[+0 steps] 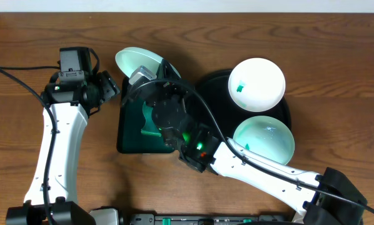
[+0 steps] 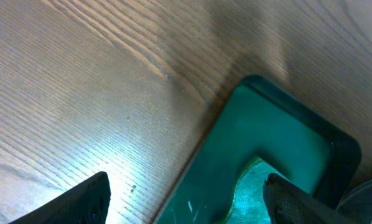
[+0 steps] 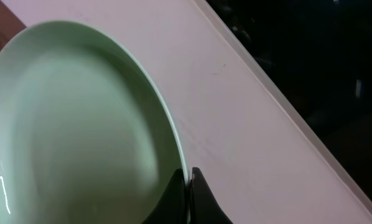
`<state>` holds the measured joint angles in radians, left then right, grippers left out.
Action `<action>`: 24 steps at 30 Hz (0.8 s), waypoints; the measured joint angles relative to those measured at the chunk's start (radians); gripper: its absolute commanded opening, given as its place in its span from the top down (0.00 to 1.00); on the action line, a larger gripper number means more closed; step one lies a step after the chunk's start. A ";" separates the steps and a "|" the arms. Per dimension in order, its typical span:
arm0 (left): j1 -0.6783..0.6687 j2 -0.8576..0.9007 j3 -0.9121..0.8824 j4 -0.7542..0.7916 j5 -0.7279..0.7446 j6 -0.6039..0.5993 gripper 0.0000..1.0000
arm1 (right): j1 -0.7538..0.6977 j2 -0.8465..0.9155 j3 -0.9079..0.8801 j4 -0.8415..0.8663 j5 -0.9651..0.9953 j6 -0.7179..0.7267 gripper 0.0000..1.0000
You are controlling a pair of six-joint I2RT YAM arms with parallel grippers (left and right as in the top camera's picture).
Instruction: Clean dirty plates on tray and stack at the side
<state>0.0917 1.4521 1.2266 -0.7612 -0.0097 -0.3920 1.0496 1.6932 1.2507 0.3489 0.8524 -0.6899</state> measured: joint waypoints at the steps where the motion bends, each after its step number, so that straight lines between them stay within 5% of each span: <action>1: 0.000 0.000 0.000 0.000 0.000 0.000 0.21 | 0.000 0.000 0.000 0.004 0.003 -0.011 0.99; 10: 0.000 0.000 0.000 0.000 0.000 0.000 0.21 | 0.000 0.000 0.000 0.005 0.040 0.046 0.99; 18: 0.000 0.000 0.000 -0.001 0.001 0.000 0.21 | -0.034 0.000 0.006 -0.284 0.029 0.486 0.99; 24: 0.000 0.000 0.000 -0.001 0.002 0.000 0.21 | -0.119 0.000 0.007 -0.470 -0.155 0.835 0.99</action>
<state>0.0917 1.4521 1.2266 -0.7620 -0.0082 -0.3920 0.9310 1.6936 1.2575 -0.1215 0.6971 0.1452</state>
